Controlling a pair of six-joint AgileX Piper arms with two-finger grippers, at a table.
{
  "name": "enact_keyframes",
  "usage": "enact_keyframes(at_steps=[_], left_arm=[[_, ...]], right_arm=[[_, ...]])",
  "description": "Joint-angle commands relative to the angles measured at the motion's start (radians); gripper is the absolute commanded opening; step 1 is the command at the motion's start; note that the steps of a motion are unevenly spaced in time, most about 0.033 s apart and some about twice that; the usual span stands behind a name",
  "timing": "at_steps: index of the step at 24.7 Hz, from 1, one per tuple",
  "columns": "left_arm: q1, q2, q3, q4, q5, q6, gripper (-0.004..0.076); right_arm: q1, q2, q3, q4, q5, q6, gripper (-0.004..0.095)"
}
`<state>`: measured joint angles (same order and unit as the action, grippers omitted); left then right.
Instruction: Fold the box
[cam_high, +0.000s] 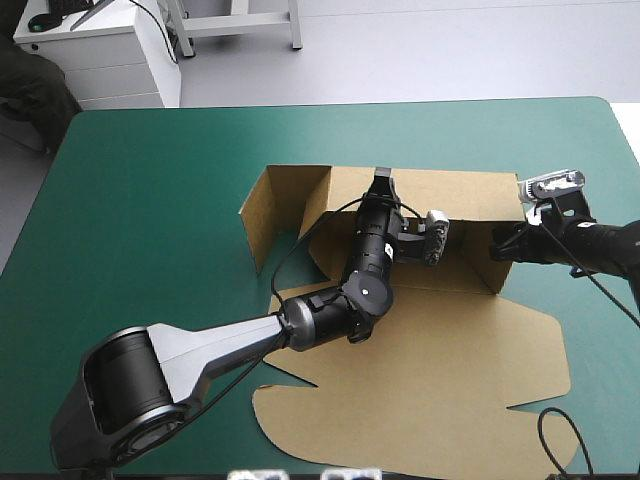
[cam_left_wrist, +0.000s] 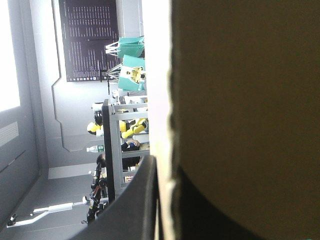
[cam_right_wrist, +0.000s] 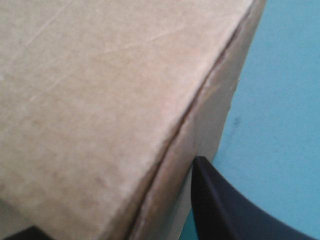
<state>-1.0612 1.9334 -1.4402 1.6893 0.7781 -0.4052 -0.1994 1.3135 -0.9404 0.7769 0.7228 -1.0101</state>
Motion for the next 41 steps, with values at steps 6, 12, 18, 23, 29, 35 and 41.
enact_keyframes(at_steps=[6,12,18,23,29,35,41], left_arm=[[-0.005,-0.046,-0.020,0.000,0.035,-0.036,-0.0008],[-0.005,-0.046,-0.020,0.001,0.035,-0.036,-0.0008],[-0.003,-0.046,-0.020,0.001,0.025,-0.038,0.0025],[-0.003,-0.044,-0.020,0.001,-0.003,-0.102,0.0290],[-0.050,-0.044,-0.020,0.057,0.062,-0.178,0.0375],[-0.164,-0.046,-0.024,0.142,0.218,-0.260,0.0366],[-0.249,-0.046,-0.024,0.141,0.273,-0.263,0.0366]], right_arm=[[-0.002,-0.022,-0.023,0.090,-0.063,0.001,0.0000],[-0.002,-0.022,-0.023,0.090,-0.015,0.025,0.0000],[-0.002,-0.022,-0.023,0.063,-0.001,0.064,0.0000],[-0.002,-0.022,-0.023,0.059,0.002,0.070,0.0000],[-0.002,-0.022,-0.023,-0.002,-0.049,0.161,0.0000],[-0.002,-0.022,-0.023,-0.018,-0.095,0.200,0.0000],[-0.002,-0.022,-0.025,-0.016,-0.096,0.204,0.0000]])
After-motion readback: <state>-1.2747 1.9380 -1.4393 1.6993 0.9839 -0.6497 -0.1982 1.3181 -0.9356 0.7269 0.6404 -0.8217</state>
